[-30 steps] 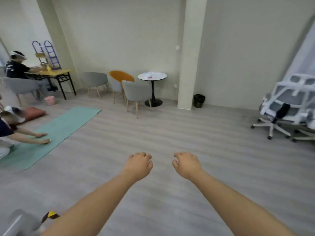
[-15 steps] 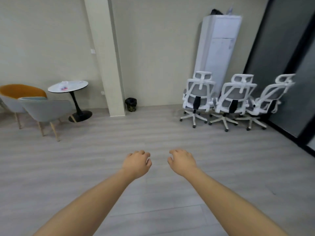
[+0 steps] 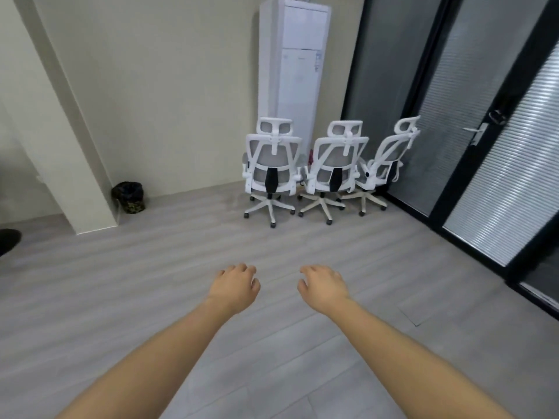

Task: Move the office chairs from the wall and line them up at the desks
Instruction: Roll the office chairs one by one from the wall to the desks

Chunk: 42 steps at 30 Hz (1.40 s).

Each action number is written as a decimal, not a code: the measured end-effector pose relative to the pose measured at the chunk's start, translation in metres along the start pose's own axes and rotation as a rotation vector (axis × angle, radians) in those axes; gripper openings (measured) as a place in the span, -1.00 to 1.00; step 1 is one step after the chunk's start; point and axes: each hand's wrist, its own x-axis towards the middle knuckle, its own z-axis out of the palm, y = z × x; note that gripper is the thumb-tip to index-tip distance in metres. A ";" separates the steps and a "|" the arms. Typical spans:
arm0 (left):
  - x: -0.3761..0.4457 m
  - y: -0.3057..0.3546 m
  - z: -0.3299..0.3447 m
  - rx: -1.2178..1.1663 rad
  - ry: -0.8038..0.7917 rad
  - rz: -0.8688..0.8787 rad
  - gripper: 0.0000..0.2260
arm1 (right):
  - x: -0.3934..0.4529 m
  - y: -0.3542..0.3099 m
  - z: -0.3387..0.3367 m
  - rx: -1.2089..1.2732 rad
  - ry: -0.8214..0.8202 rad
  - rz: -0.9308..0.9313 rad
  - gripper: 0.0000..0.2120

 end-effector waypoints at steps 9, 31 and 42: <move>0.250 0.048 -0.011 0.029 0.011 0.033 -0.61 | 0.223 0.120 -0.022 0.002 0.008 0.017 -0.61; 0.820 0.011 -0.087 0.014 0.069 -0.055 -0.69 | 0.794 0.235 -0.098 0.008 0.003 -0.103 -0.66; 1.099 -0.026 -0.132 0.035 0.142 -0.068 -0.69 | 1.082 0.284 -0.129 0.049 0.040 -0.159 -0.65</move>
